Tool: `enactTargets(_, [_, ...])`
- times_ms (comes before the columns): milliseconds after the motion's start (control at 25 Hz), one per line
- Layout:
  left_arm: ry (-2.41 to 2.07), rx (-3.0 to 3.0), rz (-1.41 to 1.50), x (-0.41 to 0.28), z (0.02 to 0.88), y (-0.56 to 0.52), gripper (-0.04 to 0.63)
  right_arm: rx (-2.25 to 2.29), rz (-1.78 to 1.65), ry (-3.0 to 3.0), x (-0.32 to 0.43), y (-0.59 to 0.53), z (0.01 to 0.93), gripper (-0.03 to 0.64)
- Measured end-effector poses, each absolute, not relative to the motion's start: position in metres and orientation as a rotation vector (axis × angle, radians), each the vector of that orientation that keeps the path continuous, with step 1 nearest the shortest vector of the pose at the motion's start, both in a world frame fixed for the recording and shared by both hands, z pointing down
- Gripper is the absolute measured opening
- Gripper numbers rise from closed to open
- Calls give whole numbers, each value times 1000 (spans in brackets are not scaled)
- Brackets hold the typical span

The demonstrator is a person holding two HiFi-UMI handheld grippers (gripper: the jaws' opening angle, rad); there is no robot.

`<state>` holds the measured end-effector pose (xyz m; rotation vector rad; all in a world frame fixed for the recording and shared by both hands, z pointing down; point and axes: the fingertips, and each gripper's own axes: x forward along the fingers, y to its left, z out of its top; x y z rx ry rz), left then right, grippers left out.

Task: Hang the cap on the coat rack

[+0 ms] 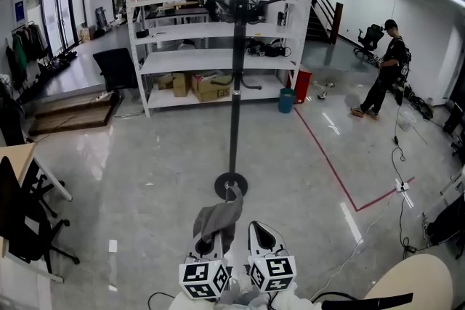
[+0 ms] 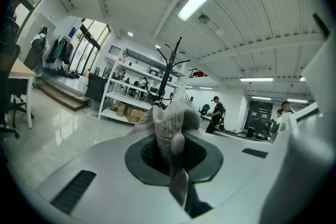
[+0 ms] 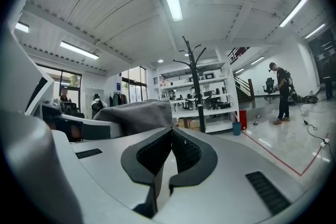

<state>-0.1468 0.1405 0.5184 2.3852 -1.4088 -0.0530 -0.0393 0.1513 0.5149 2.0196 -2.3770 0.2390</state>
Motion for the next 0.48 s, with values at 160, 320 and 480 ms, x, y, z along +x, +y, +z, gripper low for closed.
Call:
enactTargets(160, [-1414,2378,-57,-136,517,125,14,2007,238,-2380,-30,135,513,11])
enactTargets(320, [-1421,2375,-58,-124,513,107,14,1995,240,-2386,-18,117,511,11])
enactTargets(480, [-1424,2375,-55,-110,513,90,14,1990,247,-2391,-5,98,511,11])
